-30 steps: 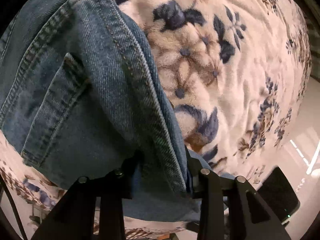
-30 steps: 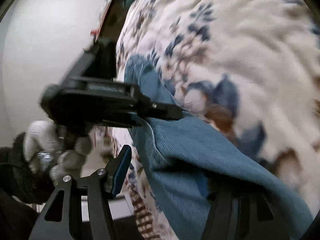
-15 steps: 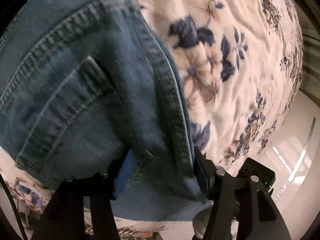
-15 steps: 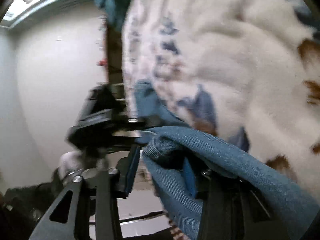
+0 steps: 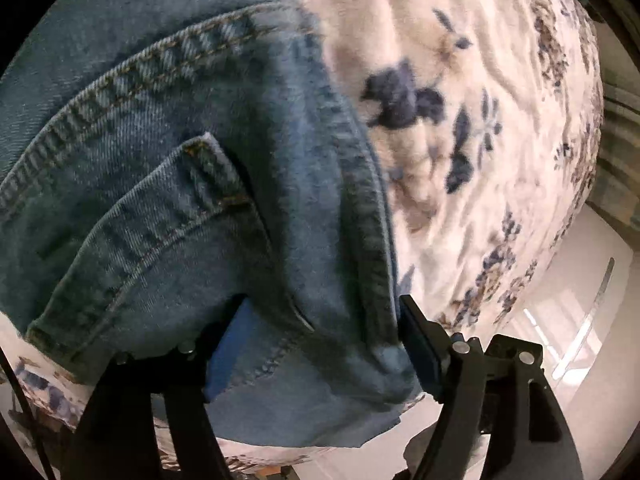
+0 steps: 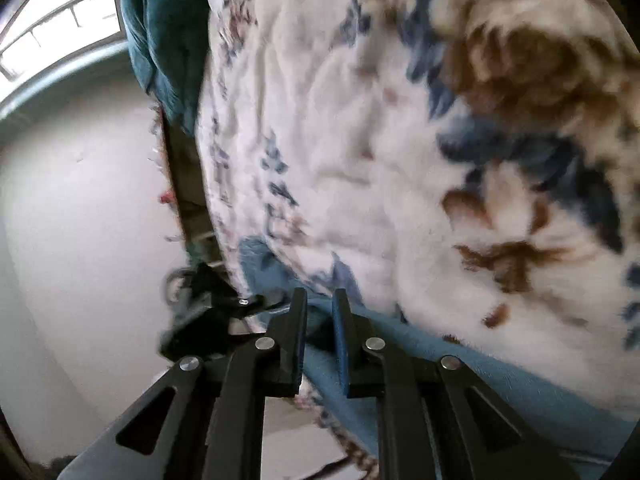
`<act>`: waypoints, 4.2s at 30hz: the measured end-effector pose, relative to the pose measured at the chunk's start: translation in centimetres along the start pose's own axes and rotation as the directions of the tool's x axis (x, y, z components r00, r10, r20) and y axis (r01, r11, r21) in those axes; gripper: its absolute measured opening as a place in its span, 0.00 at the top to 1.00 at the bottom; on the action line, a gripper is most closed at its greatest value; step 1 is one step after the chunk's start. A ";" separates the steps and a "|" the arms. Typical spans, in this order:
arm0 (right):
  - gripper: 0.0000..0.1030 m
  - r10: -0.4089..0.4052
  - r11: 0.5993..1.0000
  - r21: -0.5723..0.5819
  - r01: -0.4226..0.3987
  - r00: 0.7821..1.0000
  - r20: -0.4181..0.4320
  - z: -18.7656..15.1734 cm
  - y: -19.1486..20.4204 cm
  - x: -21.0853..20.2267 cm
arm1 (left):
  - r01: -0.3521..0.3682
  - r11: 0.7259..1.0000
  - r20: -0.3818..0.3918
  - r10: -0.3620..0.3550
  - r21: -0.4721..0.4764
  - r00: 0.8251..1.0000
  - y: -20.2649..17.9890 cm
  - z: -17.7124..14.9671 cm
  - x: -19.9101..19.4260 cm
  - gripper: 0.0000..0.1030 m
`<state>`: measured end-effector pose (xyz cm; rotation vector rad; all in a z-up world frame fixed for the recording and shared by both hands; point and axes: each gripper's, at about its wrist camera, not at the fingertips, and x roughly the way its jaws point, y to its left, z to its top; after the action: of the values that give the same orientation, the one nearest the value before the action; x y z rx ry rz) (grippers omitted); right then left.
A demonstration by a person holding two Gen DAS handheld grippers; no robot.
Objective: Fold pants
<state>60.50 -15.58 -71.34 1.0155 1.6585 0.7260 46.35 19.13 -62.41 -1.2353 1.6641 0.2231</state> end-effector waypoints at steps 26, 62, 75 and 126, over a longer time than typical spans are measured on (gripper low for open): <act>0.37 -0.197 0.980 -0.101 0.173 0.923 -0.331 1.1 0.8 13.0 | -0.257 0.944 0.260 0.200 0.206 0.945 -3.2 -1.0 -1.5 0.15; 0.80 -0.702 0.651 -0.380 0.658 0.711 0.028 -4.0 3.5 -4.3 | -0.355 0.870 0.342 0.237 0.342 0.909 -6.4 -2.8 -1.2 0.15; 0.99 -0.727 0.596 -0.296 0.746 0.658 0.196 -4.0 0.4 -8.9 | -0.379 0.820 0.312 0.260 0.429 0.914 -9.6 -4.8 4.2 0.15; 0.20 -0.480 0.756 0.621 -0.204 0.472 0.739 -39.7 -31.8 -35.4 | -0.583 0.565 0.453 0.370 0.584 0.811 -8.7 -19.4 17.2 0.00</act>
<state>18.51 -61.17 -70.37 1.3641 0.9704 -0.5777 42.22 -7.88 -63.42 -0.1220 1.5681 0.0661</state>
